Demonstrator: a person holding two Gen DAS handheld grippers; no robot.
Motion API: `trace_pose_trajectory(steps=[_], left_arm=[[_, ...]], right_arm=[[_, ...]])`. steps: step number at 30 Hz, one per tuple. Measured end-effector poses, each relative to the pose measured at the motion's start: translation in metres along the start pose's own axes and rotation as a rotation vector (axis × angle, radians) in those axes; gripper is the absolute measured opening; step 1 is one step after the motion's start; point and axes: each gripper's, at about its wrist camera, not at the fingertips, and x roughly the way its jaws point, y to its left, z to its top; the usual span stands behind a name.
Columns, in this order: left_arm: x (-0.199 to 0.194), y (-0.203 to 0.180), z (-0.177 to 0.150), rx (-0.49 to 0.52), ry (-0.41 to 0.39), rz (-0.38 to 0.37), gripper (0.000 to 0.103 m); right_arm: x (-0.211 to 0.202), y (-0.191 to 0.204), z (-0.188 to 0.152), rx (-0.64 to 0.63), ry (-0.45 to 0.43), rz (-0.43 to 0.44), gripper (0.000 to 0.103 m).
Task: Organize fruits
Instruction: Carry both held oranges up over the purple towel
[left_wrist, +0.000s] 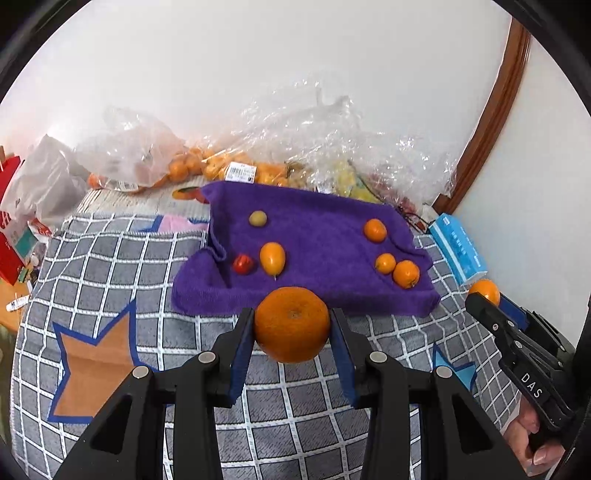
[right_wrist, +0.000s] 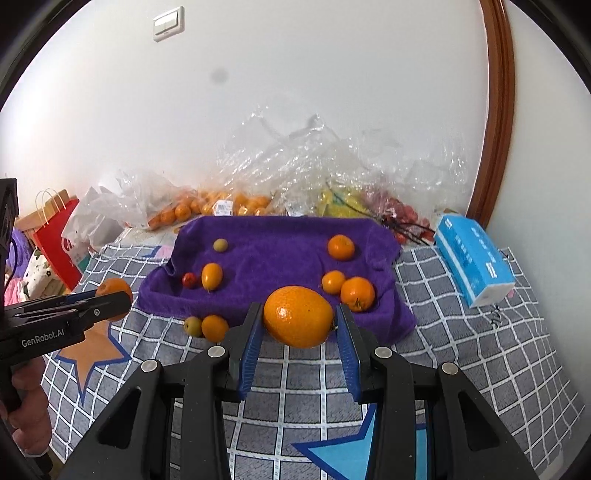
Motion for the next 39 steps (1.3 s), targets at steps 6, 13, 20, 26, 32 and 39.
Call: trace_pose_trajectory(steps=[6,13,20,26,32,39], left_arm=[[-0.001,0.003,0.016,-0.006,-0.017,0.016,0.038],[0.003,0.007,0.032,-0.014,-0.026,0.017,0.038],[0.007,0.004,0.043,-0.007,-0.037,0.009,0.038],[0.011,0.003,0.056,-0.007,-0.046,0.007,0.038],[0.018,0.005,0.067,-0.011,-0.046,0.011,0.038],[0.028,0.011,0.078,-0.016,-0.043,0.015,0.038]], right_arm=[[0.0,0.001,0.011,-0.001,-0.004,0.004,0.039],[0.004,-0.001,0.022,0.002,-0.004,0.003,0.039],[0.009,-0.003,0.033,0.001,-0.011,-0.002,0.039],[0.017,-0.007,0.042,0.007,-0.012,-0.004,0.039],[0.029,-0.009,0.051,0.013,-0.007,-0.005,0.039],[0.042,-0.013,0.061,0.019,-0.008,-0.014,0.039]])
